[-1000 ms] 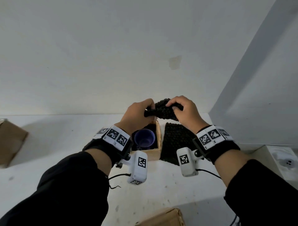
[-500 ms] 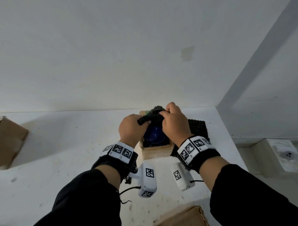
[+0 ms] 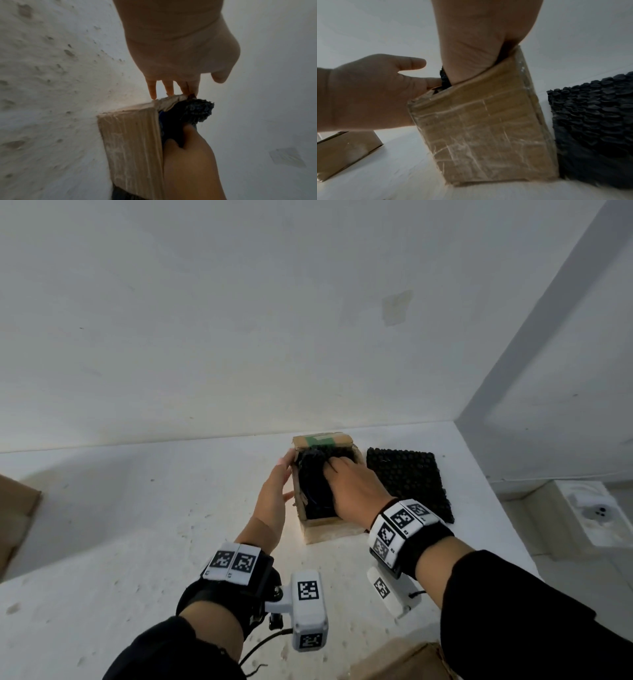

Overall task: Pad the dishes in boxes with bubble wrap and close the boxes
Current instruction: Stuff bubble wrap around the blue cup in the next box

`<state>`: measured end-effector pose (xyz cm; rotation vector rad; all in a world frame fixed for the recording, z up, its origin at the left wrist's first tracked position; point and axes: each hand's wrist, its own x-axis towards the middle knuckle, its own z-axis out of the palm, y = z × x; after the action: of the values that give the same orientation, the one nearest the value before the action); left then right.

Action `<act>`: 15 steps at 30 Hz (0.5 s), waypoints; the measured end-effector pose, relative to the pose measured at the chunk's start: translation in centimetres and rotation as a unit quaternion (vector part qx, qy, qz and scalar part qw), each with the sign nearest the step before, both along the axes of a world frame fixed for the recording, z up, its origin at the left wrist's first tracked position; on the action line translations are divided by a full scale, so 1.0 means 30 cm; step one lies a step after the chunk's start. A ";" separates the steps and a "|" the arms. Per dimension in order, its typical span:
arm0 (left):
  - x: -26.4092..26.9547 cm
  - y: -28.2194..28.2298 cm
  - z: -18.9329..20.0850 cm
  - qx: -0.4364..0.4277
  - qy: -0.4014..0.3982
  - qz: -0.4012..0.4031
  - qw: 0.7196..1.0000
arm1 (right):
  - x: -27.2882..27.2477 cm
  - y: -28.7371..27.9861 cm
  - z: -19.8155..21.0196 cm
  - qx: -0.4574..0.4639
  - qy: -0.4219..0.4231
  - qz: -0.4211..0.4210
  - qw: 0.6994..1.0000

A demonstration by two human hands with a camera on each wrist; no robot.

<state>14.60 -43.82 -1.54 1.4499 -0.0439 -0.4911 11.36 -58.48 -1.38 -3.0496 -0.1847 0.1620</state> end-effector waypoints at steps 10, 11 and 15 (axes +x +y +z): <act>0.019 0.025 -0.056 -0.002 0.009 -0.070 0.998 | 0.120 0.053 0.044 -0.033 0.105 -0.052 0.993; 0.022 0.028 -0.055 0.000 0.013 -0.072 0.997 | 0.125 0.049 0.052 -0.021 0.118 -0.052 0.991; 0.013 0.030 -0.051 0.002 0.021 -0.068 0.997 | 0.104 0.028 0.088 0.070 0.093 -0.057 0.992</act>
<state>14.99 -42.93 -3.07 1.4457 -0.1085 -0.6342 14.47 -57.63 1.25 -2.8743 -0.0087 0.4058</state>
